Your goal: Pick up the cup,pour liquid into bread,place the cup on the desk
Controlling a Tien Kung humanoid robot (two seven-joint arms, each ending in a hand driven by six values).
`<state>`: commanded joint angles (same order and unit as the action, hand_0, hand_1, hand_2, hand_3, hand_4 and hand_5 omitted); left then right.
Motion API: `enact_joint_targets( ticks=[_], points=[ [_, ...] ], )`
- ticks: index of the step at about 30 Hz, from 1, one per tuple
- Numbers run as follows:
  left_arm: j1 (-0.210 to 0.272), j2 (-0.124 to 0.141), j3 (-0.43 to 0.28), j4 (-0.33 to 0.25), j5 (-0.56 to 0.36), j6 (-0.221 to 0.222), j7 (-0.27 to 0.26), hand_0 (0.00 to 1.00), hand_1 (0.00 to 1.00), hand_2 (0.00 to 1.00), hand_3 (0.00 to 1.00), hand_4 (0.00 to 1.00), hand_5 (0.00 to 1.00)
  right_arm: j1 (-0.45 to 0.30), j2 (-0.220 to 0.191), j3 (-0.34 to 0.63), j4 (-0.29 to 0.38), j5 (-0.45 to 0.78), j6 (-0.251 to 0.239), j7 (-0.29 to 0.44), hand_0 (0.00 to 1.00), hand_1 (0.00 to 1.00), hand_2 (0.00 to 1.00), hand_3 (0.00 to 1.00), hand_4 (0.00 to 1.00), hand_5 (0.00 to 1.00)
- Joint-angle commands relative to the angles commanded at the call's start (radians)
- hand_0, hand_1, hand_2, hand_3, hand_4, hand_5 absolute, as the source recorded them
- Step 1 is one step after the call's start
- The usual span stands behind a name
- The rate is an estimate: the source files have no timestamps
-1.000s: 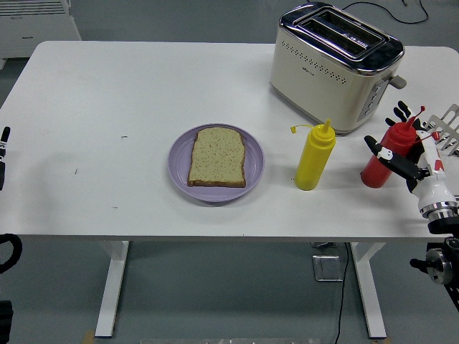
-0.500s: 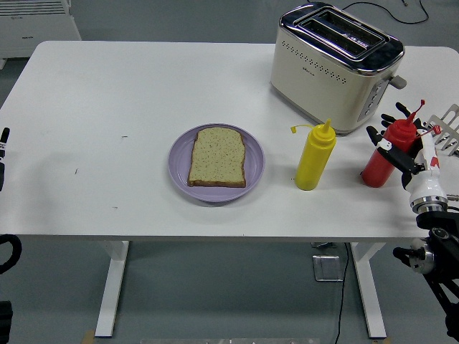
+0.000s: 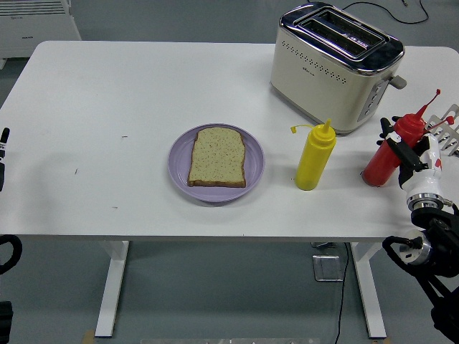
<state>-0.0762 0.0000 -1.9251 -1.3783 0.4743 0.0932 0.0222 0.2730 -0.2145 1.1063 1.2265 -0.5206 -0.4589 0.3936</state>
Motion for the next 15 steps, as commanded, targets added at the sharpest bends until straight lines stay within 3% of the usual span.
enact_joint_targets(
  ticks=[3,4,15],
  points=[
    [0.0,0.0,-0.001,0.0,0.001,0.0,0.0,0.78,0.726,0.721,0.657,0.522,0.942,0.0,-0.002,0.012,0.008,0.031,0.009,-0.004,0.168,0.228,0.312,0.397,0.807,0.137],
    [0.0,0.0,-0.001,0.0,0.001,0.0,0.0,0.78,0.727,0.721,0.657,0.522,0.941,0.0,-0.003,0.017,0.011,0.041,0.013,-0.005,0.038,0.081,0.22,0.356,0.833,0.204],
    [0.003,0.0,0.0,0.0,0.002,0.001,0.002,0.78,0.727,0.721,0.657,0.521,0.94,0.0,-0.026,0.103,0.096,0.049,0.032,-0.033,0.019,0.047,0.19,0.35,0.827,0.196]
  ],
)
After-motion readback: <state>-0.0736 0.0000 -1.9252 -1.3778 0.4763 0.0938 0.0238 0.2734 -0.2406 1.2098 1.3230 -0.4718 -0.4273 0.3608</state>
